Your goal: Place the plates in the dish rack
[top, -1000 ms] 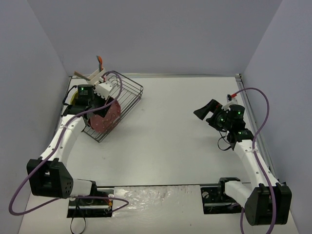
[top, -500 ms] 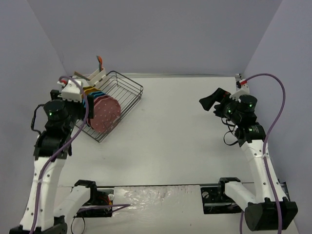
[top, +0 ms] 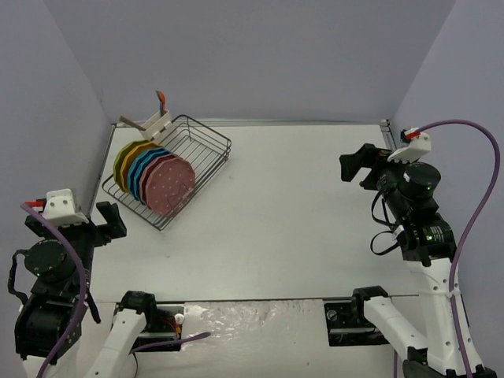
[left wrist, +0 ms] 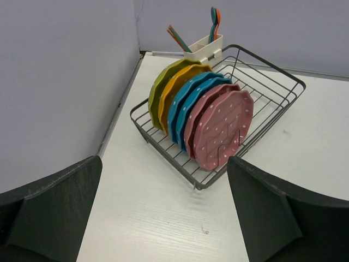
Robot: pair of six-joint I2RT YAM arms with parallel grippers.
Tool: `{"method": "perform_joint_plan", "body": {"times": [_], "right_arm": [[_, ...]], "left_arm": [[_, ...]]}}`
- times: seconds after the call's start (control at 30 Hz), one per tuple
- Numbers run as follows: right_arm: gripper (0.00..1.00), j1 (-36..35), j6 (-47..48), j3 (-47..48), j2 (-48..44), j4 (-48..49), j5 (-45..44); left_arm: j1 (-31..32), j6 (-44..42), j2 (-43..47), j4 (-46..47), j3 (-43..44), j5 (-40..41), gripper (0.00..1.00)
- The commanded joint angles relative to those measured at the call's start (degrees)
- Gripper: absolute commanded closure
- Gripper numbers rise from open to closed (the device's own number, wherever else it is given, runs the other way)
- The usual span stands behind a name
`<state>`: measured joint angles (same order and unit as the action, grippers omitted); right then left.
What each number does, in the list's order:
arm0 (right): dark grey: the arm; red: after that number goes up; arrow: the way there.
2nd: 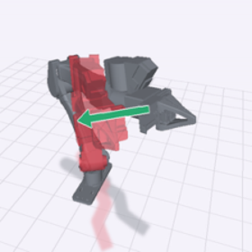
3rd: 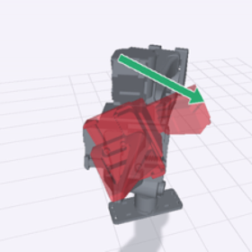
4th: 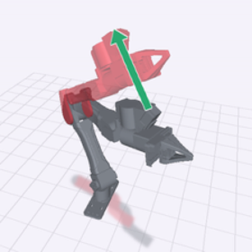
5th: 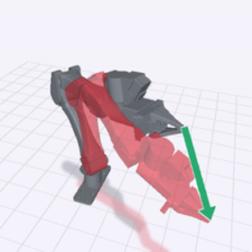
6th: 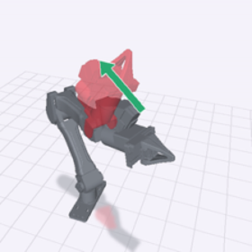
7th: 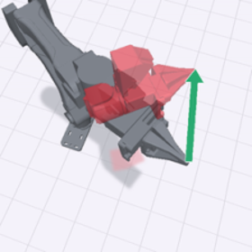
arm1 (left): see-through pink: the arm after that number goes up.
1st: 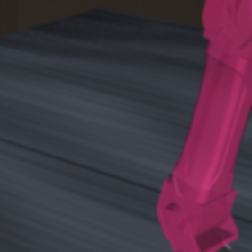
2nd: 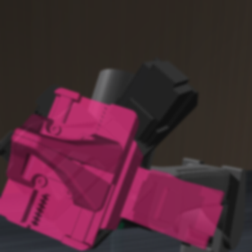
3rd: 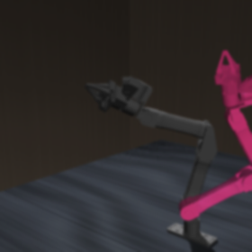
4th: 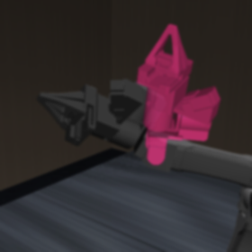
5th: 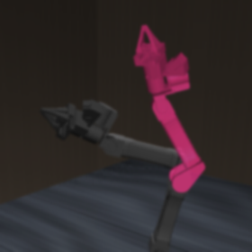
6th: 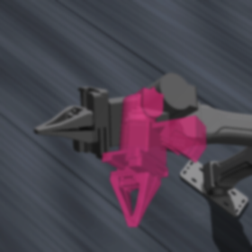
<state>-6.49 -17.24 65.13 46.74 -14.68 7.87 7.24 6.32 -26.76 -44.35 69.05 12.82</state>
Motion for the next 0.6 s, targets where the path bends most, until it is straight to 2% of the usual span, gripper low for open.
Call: {"method": "perform_joint_plan", "body": {"times": [0.0,0.2,0.57], "right_arm": [[0.00,-2.55,4.67,-1.33,-5.42,3.43,-7.70],[0.00,-3.96,5.53,-9.30,-12.93,6.84,-11.72],[0.00,-4.23,5.86,-15.08,-19.97,8.22,-14.42]], "left_arm": [[2.52,4.05,2.85,-3.19,-2.43,4.76,0.03],[4.69,4.84,10.66,1.41,-12.13,6.68,0.03],[5.42,5.37,14.25,2.78,-17.47,6.03,0.03]]}}
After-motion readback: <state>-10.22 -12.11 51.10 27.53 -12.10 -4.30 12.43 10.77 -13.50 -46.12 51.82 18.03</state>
